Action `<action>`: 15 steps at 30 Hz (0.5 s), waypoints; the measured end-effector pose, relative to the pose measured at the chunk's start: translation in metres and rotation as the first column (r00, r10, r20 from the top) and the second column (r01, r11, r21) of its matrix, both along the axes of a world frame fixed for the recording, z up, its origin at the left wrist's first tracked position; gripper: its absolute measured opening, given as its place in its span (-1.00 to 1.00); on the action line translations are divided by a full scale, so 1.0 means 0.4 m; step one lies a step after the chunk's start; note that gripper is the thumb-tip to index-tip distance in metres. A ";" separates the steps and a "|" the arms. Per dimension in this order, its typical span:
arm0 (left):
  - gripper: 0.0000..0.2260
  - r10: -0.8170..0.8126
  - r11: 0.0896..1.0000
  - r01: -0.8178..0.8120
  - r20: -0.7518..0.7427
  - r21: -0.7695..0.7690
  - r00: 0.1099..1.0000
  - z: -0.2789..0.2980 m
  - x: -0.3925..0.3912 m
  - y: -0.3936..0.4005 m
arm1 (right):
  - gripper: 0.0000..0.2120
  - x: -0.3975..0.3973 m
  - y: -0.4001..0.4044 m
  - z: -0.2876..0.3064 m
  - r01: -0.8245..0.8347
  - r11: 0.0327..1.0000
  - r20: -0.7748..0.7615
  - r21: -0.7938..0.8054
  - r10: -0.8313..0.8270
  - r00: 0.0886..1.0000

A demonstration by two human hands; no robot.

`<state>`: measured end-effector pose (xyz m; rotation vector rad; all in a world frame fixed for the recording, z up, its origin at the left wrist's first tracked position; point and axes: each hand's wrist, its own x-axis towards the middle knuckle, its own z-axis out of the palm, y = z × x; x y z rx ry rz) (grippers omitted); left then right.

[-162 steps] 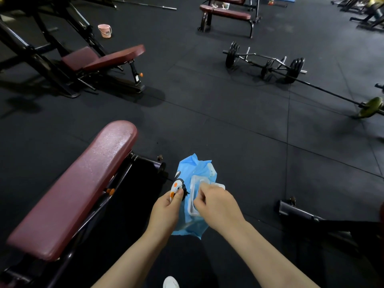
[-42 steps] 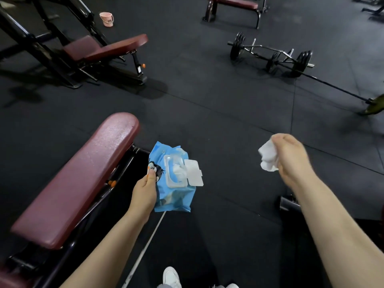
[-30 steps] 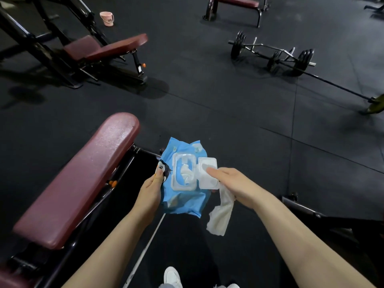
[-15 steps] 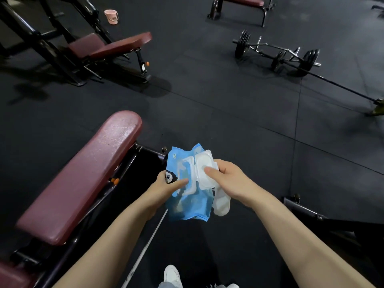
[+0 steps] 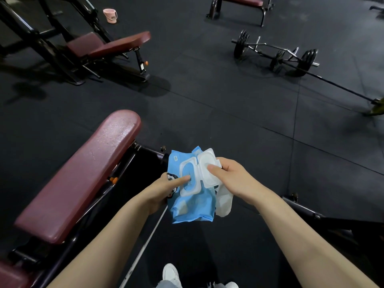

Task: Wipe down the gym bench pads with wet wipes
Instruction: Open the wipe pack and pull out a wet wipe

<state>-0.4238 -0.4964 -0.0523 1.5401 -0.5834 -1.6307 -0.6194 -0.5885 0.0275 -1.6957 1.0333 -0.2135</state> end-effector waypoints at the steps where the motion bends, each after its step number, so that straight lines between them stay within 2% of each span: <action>1: -0.30 -0.010 1.000 0.010 0.023 -0.021 1.000 0.003 -0.006 0.003 | -0.65 0.000 0.000 0.000 0.017 1.000 0.000 0.001 -0.017 1.000; 3: -0.40 0.001 0.999 0.001 0.040 -0.048 0.999 0.000 -0.015 0.006 | -0.66 0.000 0.005 -0.003 0.045 0.999 -0.006 0.004 -0.045 0.999; 7: -0.39 0.147 0.989 -0.144 0.080 -0.038 0.986 -0.015 -0.035 0.007 | -0.74 0.011 0.028 -0.018 0.062 0.996 -0.112 -0.060 -0.068 0.991; 11: -0.38 0.170 0.985 -0.162 0.179 -0.059 0.969 0.002 -0.051 0.012 | -0.79 0.025 0.055 -0.027 0.069 0.992 -0.182 -0.109 -0.088 0.979; 15: -0.39 0.206 0.976 -0.179 0.259 -0.125 0.944 0.012 -0.060 0.015 | -0.69 0.039 0.086 -0.045 0.033 0.992 -0.225 -0.125 -0.061 0.972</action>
